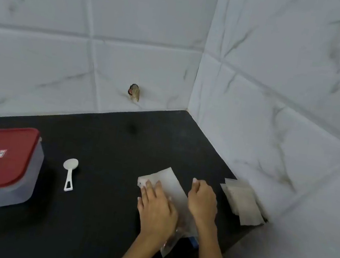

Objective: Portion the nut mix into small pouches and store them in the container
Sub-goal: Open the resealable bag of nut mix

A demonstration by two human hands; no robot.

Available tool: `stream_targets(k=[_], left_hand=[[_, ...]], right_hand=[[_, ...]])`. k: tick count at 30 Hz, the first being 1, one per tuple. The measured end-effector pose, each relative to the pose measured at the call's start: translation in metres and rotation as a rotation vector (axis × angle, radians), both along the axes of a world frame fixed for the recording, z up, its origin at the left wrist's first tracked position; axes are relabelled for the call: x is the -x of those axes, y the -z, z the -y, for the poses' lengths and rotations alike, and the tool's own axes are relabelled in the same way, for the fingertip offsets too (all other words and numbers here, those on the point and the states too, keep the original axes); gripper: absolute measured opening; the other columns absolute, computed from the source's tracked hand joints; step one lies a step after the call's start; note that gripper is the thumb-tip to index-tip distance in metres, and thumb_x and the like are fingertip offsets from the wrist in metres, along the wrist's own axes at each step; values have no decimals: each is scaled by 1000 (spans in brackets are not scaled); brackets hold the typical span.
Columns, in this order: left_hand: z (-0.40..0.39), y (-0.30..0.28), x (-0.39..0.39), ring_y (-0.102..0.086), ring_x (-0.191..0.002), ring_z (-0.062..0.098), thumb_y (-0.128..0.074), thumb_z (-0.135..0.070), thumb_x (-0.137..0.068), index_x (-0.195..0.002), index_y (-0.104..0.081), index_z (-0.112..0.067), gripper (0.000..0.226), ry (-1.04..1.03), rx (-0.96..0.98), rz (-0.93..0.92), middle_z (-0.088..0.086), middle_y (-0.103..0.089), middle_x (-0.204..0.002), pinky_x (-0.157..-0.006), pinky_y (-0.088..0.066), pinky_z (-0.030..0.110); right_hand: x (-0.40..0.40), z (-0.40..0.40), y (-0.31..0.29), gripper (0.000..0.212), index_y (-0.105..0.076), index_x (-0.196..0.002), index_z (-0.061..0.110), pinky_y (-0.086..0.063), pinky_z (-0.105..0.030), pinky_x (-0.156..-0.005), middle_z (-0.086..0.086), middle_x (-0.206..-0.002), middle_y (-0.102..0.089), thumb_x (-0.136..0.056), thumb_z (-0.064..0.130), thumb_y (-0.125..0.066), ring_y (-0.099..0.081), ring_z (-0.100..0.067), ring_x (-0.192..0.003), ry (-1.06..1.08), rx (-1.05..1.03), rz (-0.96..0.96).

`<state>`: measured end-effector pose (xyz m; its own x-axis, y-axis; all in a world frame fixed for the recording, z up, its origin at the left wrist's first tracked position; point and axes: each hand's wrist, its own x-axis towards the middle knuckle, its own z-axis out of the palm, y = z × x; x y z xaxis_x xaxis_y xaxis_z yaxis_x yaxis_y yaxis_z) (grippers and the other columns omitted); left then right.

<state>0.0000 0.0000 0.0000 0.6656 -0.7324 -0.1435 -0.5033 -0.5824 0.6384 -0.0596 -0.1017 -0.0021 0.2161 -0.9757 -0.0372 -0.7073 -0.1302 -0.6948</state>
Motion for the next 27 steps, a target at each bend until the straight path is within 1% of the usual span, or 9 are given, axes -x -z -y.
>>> stream_targets(k=[3, 7, 13, 15, 18, 21, 24, 26, 27], left_hand=[[3, 6, 5, 2, -148, 33, -32, -30, -101, -151, -8, -13, 58, -40, 17, -21, 17, 5, -160, -119, -9, 45], [5, 11, 12, -2, -147, 34, -36, -34, -100, -151, -7, -17, 62, -66, 52, -90, 16, 9, -159, -116, -20, 48], [9, 18, 10, -8, -145, 35, -38, -25, -100, -152, -5, -11, 62, -76, 96, -110, 17, 11, -159, -115, -27, 42], [9, 17, 9, -8, -145, 34, -38, -22, -101, -152, -4, -9, 62, -87, 115, -122, 16, 12, -159, -114, -25, 40], [9, 15, 4, -6, -146, 31, -39, -18, -101, -152, -3, -7, 63, -109, 161, -139, 14, 13, -159, -114, -22, 34], [8, 15, -7, -2, -148, 28, -41, -14, -100, -152, -4, -6, 65, -142, 221, -142, 12, 13, -160, -116, -19, 32], [8, 16, -22, 1, -149, 25, -42, -9, -98, -152, -6, -6, 65, -164, 296, -157, 12, 10, -160, -116, -17, 30], [6, 16, -32, 0, -149, 23, -42, -5, -98, -152, -8, -7, 64, -174, 336, -165, 11, 6, -161, -112, -15, 21], [5, 17, -36, -1, -149, 21, -42, -5, -98, -152, -10, -7, 63, -179, 344, -168, 10, 5, -161, -109, -13, 17]], right_hand=[[7, 8, 11, 38, -57, -101, 14, -40, -30, -68, -5, -96, -59, -100, 42, -33, -56, -16, -86, 7, -126, -128], [11, 13, 22, 44, -58, -97, 14, -38, -28, -65, -2, -85, -56, -97, 50, -34, -54, -14, -78, -49, -299, -187], [2, 19, 31, 43, -58, -106, 12, -43, -33, -72, -5, -97, -60, -96, 49, -38, -58, -20, -90, -116, -400, -186], [-1, 19, 31, 42, -55, -108, 10, -44, -33, -75, -6, -101, -60, -96, 47, -39, -57, -21, -94, -119, -425, -161], [-7, 18, 28, 37, -52, -105, 10, -44, -34, -81, -6, -103, -56, -96, 44, -41, -55, -22, -99, -119, -467, -68], [-18, 16, 25, 44, -58, -107, 5, -46, -35, -83, -10, -106, -61, -94, 44, -43, -58, -24, -99, -133, -508, 39], [-33, 15, 19, 43, -61, -103, 5, -44, -32, -79, -10, -104, -63, -94, 42, -42, -59, -25, -99, -166, -549, 114], [-42, 16, 11, 40, -61, -95, 7, -42, -31, -82, -9, -107, -61, -97, 41, -39, -58, -25, -103, -193, -555, 117], [-46, 18, 6, 41, -60, -101, 7, -41, -32, -86, -10, -113, -59, -98, 41, -38, -55, -26, -109, -202, -553, 108]])
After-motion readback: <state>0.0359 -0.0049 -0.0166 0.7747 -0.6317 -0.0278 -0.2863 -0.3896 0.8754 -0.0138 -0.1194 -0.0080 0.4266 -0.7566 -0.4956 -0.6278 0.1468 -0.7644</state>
